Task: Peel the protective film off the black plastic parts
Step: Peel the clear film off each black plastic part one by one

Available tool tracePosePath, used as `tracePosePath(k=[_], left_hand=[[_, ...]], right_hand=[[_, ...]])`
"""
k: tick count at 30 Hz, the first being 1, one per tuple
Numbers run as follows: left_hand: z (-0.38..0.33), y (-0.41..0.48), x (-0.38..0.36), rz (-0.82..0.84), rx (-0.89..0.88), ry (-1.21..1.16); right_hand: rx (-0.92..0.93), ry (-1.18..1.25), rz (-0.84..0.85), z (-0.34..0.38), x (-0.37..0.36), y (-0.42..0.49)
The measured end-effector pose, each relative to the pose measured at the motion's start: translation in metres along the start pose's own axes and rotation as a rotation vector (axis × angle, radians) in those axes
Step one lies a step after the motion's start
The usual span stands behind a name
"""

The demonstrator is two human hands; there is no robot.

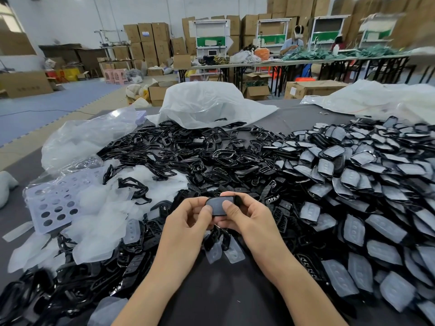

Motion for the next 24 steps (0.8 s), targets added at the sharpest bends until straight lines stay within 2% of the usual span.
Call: tracePosePath(k=[9,19,24], left_hand=[[-0.0048,-0.0005,0.0009,-0.005,-0.043,0.061],[-0.0006,0.0015,-0.0006,0.085,0.013,0.089],[-0.0024,0.0005,0.0014,0.060,0.000,0.075]], right_hand=[[-0.022,0.081,-0.005,-0.0028,-0.0008,0.0009],[0.019,0.000,-0.004,-0.0001,0.0006,0.0012],[0.015,0.022,0.004,-0.0002,-0.0010,0.0013]])
Point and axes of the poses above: each hand's wrist, its own y-axis towards the middle knuckle, its own x-axis out of the back of the hand, z = x × y, the point moved 8 cm from there along y, towards the middle knuckle, and after that the axes turned 7 degrees about x, right-handed, at the moved point
